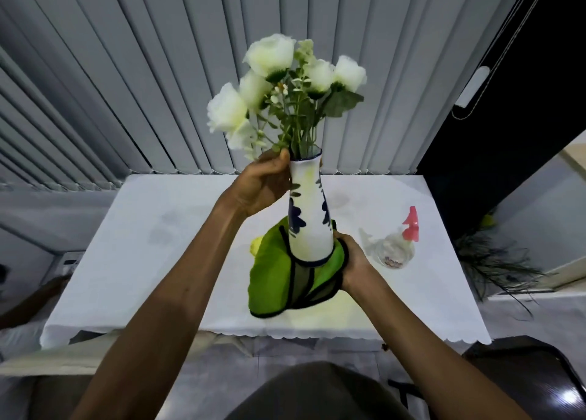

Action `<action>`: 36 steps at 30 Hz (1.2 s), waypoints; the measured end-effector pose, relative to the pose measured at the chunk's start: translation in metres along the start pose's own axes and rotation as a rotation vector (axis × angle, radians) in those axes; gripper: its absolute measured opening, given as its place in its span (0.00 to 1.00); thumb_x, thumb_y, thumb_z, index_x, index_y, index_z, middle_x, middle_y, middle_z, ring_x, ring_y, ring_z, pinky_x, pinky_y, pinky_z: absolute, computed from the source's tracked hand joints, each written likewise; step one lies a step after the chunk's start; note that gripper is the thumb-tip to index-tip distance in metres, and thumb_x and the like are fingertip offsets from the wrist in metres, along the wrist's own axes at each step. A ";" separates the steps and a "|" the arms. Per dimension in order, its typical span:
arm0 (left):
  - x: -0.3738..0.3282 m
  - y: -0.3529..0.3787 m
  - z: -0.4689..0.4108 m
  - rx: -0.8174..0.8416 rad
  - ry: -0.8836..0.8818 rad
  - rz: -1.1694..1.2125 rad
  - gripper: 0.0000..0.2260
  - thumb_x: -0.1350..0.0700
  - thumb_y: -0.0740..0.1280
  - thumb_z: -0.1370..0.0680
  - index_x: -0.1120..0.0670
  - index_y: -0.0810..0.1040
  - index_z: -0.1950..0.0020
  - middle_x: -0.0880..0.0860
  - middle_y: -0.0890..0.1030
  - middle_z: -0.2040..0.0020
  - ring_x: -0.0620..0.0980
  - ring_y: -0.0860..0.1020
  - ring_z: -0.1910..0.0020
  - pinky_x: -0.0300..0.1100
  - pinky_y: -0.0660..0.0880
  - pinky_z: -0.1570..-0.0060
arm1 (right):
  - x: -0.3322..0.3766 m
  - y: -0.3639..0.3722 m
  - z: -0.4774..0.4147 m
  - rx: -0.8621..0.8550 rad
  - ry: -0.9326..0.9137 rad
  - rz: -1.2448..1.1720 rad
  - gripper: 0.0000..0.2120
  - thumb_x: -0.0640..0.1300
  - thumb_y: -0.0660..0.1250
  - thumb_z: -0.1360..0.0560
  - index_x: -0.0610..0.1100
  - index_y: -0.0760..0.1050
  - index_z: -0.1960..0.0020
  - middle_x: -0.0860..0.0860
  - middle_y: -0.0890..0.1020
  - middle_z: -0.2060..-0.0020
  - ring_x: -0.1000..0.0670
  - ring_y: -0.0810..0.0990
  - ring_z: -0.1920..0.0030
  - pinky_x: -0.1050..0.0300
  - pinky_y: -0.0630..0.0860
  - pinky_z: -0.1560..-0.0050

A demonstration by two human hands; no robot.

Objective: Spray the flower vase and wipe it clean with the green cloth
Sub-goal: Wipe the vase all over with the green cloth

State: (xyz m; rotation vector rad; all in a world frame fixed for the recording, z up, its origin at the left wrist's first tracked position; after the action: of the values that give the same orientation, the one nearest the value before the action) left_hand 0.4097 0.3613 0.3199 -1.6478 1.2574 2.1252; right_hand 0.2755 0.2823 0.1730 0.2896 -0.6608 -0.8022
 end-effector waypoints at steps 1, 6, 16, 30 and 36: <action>0.003 -0.001 0.000 0.005 -0.025 0.035 0.23 0.49 0.80 0.35 0.54 0.81 0.44 0.53 0.85 0.46 0.54 0.78 0.42 0.51 0.69 0.38 | -0.001 -0.002 0.002 -0.011 0.006 0.039 0.15 0.47 0.60 0.17 0.39 0.81 0.52 0.41 0.87 0.66 0.40 0.84 0.60 0.47 0.75 0.57; 0.013 0.010 0.000 0.002 -0.018 0.049 0.40 0.44 0.82 0.39 0.62 0.74 0.35 0.57 0.84 0.44 0.56 0.82 0.44 0.50 0.75 0.36 | -0.004 -0.006 0.008 -0.071 0.018 0.143 0.15 0.45 0.59 0.18 0.39 0.81 0.52 0.42 0.87 0.66 0.40 0.83 0.57 0.48 0.76 0.55; 0.013 0.012 -0.001 -0.194 0.071 -0.218 0.16 0.46 0.72 0.26 0.56 0.79 0.47 0.49 0.84 0.53 0.46 0.82 0.50 0.40 0.79 0.49 | 0.073 0.034 0.071 -0.313 -0.878 0.442 0.27 0.68 0.57 0.25 0.49 0.82 0.48 0.48 0.87 0.57 0.47 0.84 0.55 0.45 0.81 0.45; -0.016 0.007 0.009 -0.298 0.109 -0.249 0.19 0.48 0.62 0.19 0.53 0.76 0.67 0.48 0.77 0.73 0.45 0.76 0.74 0.38 0.73 0.70 | 0.026 0.090 0.108 0.128 -1.966 1.477 0.21 0.47 0.61 0.19 0.39 0.73 0.30 0.44 0.76 0.28 0.29 0.61 0.22 0.26 0.54 0.24; -0.013 0.000 0.012 -0.363 0.123 -0.171 0.18 0.55 0.56 0.16 0.53 0.78 0.63 0.43 0.78 0.72 0.39 0.77 0.71 0.34 0.76 0.66 | -0.035 0.080 0.118 0.462 -2.135 1.595 0.21 0.49 0.58 0.18 0.35 0.83 0.54 0.40 0.85 0.56 0.39 0.84 0.47 0.39 0.71 0.28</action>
State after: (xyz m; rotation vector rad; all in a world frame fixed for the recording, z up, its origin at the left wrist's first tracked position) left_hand 0.4059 0.3746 0.3314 -1.9731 0.7519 2.2730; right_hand 0.2268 0.3622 0.2857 -0.8736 -2.5199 1.0328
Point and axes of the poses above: each hand's wrist, its own z-axis away from the middle knuckle, its own y-axis out of the palm, x = y × z, the point moved 10 cm from there along -z, towards the middle knuckle
